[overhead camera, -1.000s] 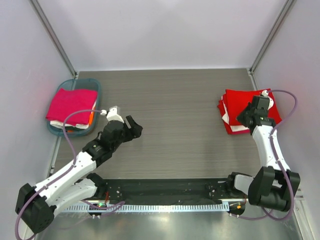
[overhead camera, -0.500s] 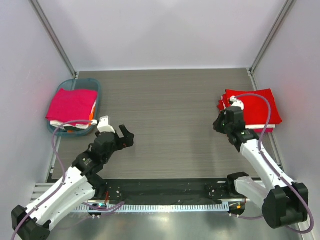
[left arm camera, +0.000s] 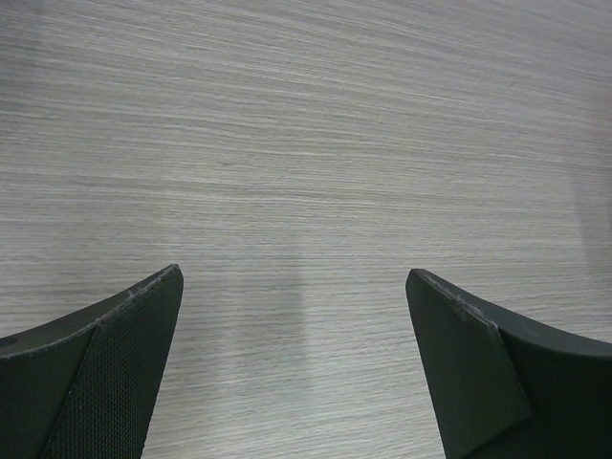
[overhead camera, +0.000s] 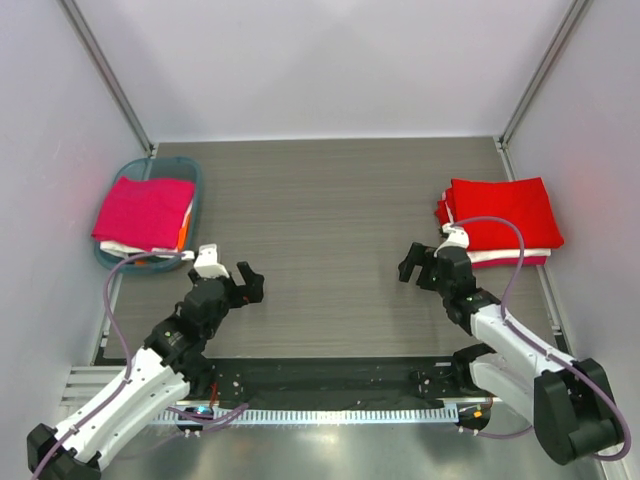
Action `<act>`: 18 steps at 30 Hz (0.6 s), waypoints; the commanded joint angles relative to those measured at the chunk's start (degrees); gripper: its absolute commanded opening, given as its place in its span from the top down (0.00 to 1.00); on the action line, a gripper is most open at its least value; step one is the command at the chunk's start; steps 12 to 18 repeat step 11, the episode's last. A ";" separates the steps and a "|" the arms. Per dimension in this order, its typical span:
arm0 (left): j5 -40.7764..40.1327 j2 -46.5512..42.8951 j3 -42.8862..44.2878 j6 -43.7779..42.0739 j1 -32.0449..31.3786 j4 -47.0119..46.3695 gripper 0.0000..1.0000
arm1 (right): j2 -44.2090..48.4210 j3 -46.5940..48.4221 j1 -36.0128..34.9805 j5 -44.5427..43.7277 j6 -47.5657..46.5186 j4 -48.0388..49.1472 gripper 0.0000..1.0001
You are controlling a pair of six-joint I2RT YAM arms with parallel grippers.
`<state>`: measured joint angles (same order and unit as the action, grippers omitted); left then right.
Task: Fold and stack the t-shirts
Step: Reset both grippers
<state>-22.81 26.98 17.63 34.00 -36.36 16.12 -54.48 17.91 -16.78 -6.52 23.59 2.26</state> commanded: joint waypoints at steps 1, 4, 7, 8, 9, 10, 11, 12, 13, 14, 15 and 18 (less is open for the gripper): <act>-1.54 -0.88 -0.49 -1.04 0.24 -4.87 0.00 | 5.68 -1.38 -0.19 0.88 0.84 8.81 0.00; -1.71 0.08 -0.40 -0.60 0.24 -4.78 0.00 | 7.98 -3.23 -0.19 2.04 0.57 10.38 0.00; -1.19 1.05 -0.05 -0.43 0.24 -4.78 0.00 | 8.07 -3.32 -0.19 3.27 0.83 10.66 0.00; -1.19 1.58 0.04 -0.34 0.24 -4.78 0.00 | 7.99 -3.23 -0.19 3.10 1.19 10.48 0.00; -1.27 1.93 0.21 -0.34 0.24 -4.87 0.00 | 7.55 -3.15 -0.19 2.92 1.36 10.39 0.00; -1.27 2.28 0.30 -0.25 0.24 -4.87 0.00 | 7.72 -3.23 -0.19 3.27 1.28 10.48 0.00; -1.27 2.72 0.48 -0.25 0.24 -4.87 0.00 | 8.07 -3.50 -0.19 3.62 1.28 10.74 0.00; -1.27 2.72 0.48 -0.25 0.24 -4.87 0.00 | 8.07 -3.50 -0.19 3.62 1.28 10.74 0.00; -1.27 2.72 0.48 -0.25 0.24 -4.87 0.00 | 8.07 -3.50 -0.19 3.62 1.28 10.74 0.00; -1.27 2.72 0.48 -0.25 0.24 -4.87 0.00 | 8.07 -3.50 -0.19 3.62 1.28 10.74 0.00; -1.27 2.72 0.48 -0.25 0.24 -4.87 0.00 | 8.07 -3.50 -0.19 3.62 1.28 10.74 0.00; -1.27 2.72 0.48 -0.25 0.24 -4.87 0.00 | 8.07 -3.50 -0.19 3.62 1.28 10.74 0.00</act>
